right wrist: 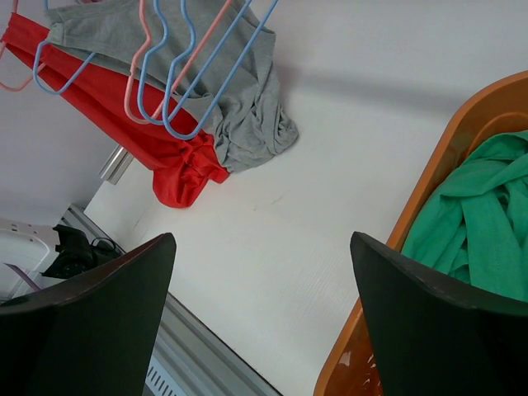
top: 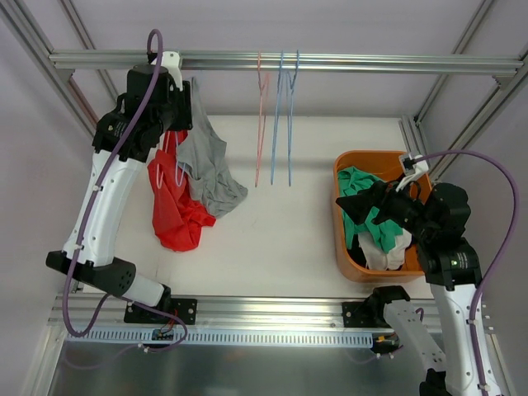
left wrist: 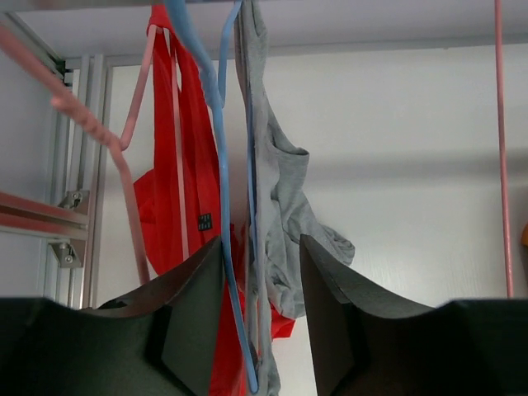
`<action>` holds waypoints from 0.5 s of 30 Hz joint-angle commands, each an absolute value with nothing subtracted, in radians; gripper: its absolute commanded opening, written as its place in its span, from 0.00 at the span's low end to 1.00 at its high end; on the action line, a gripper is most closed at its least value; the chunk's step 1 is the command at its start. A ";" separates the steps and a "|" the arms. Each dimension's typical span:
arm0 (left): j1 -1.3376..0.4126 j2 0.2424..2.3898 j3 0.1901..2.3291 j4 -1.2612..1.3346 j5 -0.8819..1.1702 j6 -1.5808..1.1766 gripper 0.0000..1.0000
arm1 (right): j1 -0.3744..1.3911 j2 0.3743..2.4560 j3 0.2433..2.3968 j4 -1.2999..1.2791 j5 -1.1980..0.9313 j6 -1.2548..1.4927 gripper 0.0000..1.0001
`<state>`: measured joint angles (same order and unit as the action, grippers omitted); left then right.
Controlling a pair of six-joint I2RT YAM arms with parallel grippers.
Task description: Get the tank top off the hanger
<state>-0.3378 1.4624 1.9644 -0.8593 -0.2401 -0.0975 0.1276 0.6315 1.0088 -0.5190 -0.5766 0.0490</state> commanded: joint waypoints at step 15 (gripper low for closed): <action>-0.311 1.496 2.108 -0.857 -0.178 -0.083 0.00 | 0.121 0.618 0.979 -0.440 -0.618 0.112 0.89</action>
<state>-0.3191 1.5093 2.0380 -0.8745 -0.2096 -0.0887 0.1276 0.6155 0.9813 -0.4896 -0.5919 0.0910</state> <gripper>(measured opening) 0.022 0.895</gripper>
